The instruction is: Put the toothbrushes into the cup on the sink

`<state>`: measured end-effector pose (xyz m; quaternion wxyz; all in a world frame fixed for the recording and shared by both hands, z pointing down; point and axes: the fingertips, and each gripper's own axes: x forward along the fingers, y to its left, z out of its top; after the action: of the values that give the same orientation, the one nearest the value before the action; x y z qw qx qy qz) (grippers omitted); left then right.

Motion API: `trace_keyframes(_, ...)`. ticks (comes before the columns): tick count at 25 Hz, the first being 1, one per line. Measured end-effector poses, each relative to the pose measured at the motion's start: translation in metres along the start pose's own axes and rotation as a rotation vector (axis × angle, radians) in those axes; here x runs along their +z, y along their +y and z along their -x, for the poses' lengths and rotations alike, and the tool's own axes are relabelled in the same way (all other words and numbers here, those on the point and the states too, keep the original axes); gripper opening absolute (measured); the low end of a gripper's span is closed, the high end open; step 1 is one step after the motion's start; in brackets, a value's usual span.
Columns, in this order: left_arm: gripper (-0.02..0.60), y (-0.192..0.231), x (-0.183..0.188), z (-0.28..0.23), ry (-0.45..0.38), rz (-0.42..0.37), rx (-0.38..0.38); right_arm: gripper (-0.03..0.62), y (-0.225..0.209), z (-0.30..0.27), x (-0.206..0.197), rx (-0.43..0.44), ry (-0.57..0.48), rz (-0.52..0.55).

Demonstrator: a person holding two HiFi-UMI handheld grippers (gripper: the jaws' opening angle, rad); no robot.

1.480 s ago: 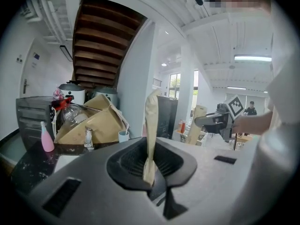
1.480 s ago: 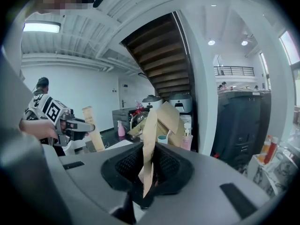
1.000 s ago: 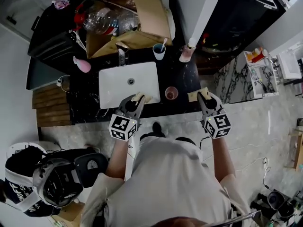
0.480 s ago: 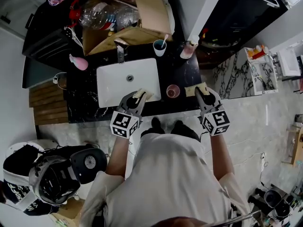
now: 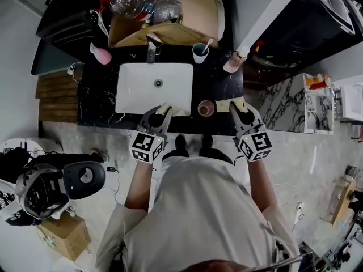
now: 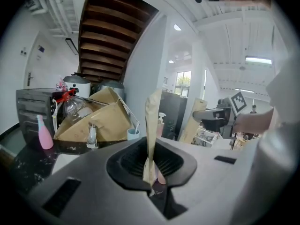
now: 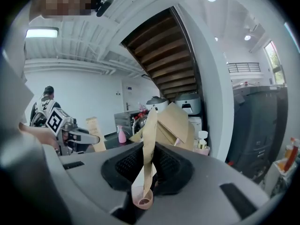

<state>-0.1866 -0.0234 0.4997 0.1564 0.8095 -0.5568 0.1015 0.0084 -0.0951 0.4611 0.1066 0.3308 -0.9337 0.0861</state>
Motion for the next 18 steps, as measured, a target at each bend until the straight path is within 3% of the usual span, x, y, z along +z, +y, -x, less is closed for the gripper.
trace_keyframes(12,0.037,0.0,-0.019,0.025,0.017,0.096,0.186,0.067,0.009,-0.039,-0.032,0.233,0.053,0.027)
trace_keyframes(18,0.037,0.007,-0.032,0.04,0.035,0.131,0.25,0.067,0.016,-0.064,-0.059,0.298,0.109,0.059)
